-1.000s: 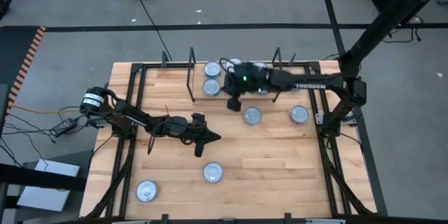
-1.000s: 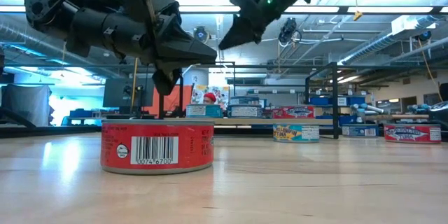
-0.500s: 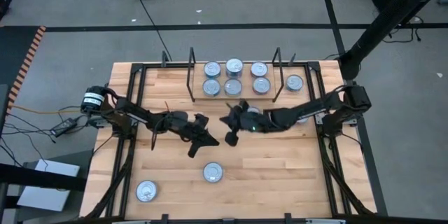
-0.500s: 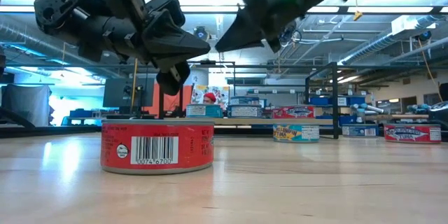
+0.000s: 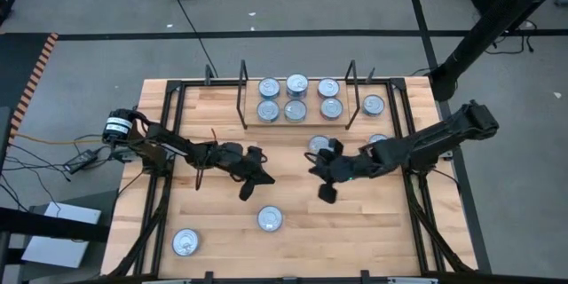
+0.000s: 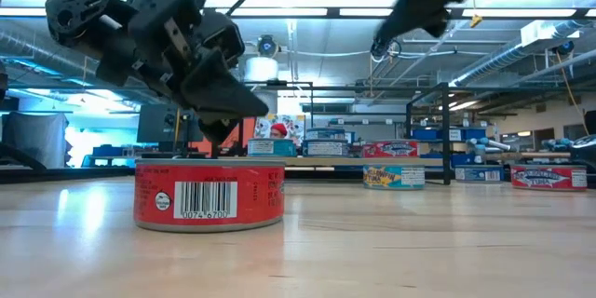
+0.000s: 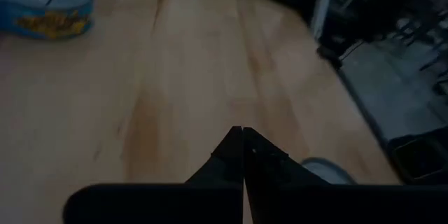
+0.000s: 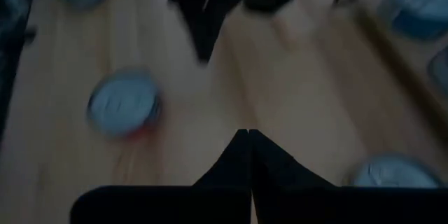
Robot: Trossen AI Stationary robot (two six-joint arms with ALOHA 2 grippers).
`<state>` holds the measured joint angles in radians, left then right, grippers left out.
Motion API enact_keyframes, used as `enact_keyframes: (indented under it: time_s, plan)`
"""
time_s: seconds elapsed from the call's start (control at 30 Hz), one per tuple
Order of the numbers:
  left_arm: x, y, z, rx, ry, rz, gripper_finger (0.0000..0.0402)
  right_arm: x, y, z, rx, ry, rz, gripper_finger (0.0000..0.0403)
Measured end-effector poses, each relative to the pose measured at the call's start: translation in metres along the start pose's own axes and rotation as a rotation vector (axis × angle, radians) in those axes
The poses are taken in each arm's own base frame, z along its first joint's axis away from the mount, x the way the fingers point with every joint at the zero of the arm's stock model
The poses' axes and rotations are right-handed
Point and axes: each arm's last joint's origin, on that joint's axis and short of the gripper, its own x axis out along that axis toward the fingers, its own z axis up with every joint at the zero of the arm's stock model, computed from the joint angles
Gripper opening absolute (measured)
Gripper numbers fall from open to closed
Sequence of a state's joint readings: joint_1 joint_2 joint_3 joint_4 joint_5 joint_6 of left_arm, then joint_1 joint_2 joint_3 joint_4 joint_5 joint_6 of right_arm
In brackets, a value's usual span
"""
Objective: Stack canned seafood by type on shelf
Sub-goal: Stack the red tuna can on top of the red tuna can on the shelf
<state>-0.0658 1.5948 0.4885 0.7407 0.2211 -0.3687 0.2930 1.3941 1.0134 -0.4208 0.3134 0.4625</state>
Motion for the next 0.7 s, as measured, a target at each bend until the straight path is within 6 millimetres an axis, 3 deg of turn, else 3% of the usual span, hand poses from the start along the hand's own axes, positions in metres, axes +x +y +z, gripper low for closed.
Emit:
enact_keyframes:
  time_s: [0.27,0.47,0.57,0.7]
  plan:
    - [0.010,-0.005,0.009,0.044,0.044,0.135,0.0003,-0.051,-0.034,-0.010,-0.065,0.246,0.157,0.0002]
    - [0.021,-0.015,0.035,0.104,0.051,0.251,0.0003,-0.089,-0.062,-0.030,0.006,0.415,0.063,0.0002]
    - [0.024,-0.018,0.046,0.137,0.039,0.295,0.0003,-0.095,-0.070,-0.045,0.036,0.484,-0.001,0.0004]
    - [0.025,-0.020,0.053,0.157,0.020,0.322,0.0003,-0.085,-0.080,-0.072,0.068,0.559,-0.105,0.0014]
